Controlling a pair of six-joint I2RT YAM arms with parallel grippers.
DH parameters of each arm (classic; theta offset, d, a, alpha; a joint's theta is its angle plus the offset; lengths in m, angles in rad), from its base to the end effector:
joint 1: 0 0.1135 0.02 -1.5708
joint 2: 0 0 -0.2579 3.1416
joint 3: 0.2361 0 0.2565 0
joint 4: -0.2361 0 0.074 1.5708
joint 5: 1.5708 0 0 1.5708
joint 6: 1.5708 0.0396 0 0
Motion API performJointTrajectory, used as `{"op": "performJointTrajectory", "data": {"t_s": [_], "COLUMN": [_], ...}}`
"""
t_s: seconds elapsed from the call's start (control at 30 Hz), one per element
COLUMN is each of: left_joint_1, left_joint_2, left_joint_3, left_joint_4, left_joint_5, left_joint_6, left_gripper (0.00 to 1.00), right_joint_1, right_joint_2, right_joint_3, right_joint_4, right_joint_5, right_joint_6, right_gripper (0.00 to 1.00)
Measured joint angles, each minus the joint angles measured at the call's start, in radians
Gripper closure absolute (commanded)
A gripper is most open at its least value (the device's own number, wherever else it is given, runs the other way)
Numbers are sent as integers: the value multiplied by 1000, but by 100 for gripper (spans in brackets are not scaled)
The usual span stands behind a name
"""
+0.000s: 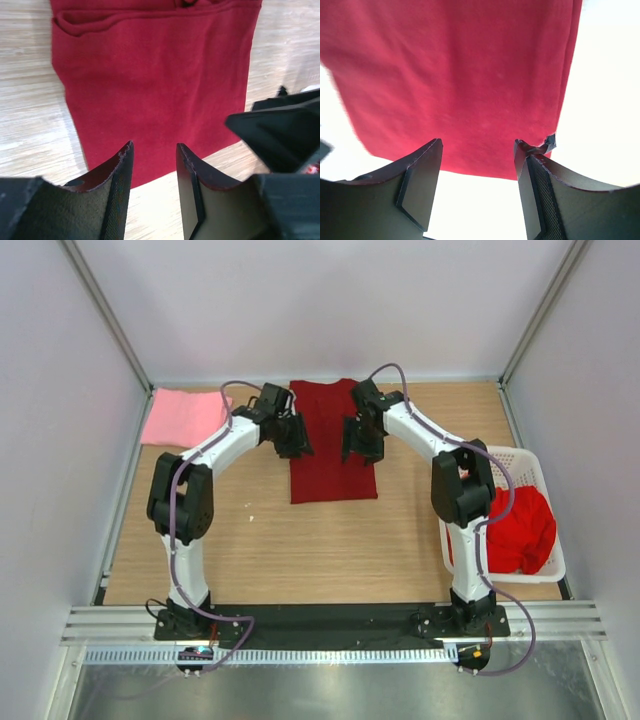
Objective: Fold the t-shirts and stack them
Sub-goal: Fold the tshirt
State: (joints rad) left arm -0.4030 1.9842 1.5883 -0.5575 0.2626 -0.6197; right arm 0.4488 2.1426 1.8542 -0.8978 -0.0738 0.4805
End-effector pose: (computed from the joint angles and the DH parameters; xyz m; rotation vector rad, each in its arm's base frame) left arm 0.4024 -0.1827 0.2173 -0.1748 2.6345 -0.7155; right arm 0.4116 0.2015 0.2118 0.0244 2.8110 0.3380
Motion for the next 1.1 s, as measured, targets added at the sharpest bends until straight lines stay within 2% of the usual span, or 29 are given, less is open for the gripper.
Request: {"op": "performJointTrajectory", "data": {"t_s": [0.17, 0.47, 0.7, 0.9, 1.1], "left_joint_1": [-54, -94, -130, -177, -275], "left_joint_2": [-1, 86, 69, -30, -184], "left_joint_3": [-32, -44, -91, -238, -442], "left_joint_4": [-8, -138, -132, -96, -95], "left_joint_5": [-58, -218, -282, -304, -292], "left_joint_6": [19, 48, 47, -2, -88], "left_gripper": [61, 60, 60, 59, 57], "right_joint_1": [12, 60, 101, 146, 234], "right_joint_2": [-1, -3, -71, -172, -319], "right_joint_3": [-109, -205, -316, -472, -674], "right_joint_4": [6, 37, 99, 155, 192], "right_joint_5": [1, 43, 73, 79, 71], "right_joint_6": [-17, -53, -62, -64, -58], "right_gripper": [35, 34, 33, 33, 33]}}
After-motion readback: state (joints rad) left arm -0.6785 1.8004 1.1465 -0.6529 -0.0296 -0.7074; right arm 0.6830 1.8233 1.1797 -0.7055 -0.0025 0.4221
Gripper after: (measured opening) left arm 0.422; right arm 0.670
